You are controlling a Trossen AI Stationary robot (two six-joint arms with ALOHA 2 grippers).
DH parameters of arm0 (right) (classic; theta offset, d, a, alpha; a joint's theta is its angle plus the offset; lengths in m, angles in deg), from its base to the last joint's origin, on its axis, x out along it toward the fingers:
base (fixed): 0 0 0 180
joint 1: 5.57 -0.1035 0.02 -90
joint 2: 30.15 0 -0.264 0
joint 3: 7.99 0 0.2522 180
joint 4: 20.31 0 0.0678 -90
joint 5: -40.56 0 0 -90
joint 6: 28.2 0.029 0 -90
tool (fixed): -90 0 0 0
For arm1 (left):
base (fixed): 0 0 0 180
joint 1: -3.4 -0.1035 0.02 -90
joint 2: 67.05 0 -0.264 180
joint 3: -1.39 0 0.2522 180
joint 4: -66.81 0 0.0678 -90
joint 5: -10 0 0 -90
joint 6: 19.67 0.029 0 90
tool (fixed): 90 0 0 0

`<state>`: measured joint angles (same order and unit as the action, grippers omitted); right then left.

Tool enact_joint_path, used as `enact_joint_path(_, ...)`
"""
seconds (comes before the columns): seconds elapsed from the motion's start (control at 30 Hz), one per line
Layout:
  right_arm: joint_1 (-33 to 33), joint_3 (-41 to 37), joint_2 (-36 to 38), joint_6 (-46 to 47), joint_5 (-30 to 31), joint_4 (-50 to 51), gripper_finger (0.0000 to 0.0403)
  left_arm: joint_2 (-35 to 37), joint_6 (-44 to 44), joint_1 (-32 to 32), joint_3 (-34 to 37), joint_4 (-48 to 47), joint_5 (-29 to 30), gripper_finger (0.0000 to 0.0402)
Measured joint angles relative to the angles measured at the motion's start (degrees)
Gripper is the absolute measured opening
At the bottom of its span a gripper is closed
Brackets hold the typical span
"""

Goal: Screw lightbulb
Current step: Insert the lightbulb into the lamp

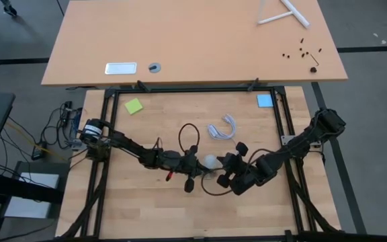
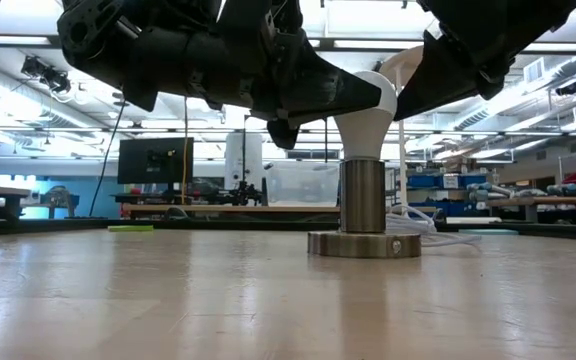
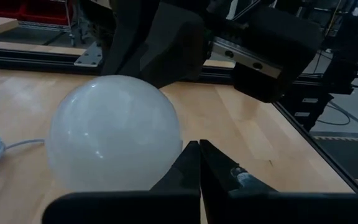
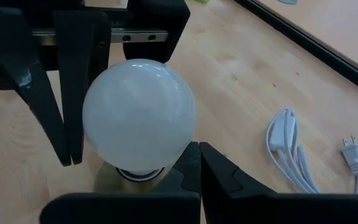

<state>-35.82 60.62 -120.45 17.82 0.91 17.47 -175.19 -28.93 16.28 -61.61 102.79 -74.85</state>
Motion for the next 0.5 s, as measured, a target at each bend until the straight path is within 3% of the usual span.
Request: enact_joint_path(0.5,0.46,0.0,-0.02,-1.25,-1.15,0.0,0.0005,1.3,0.01,-0.02,0.15,-4.82,1.99,0.0)
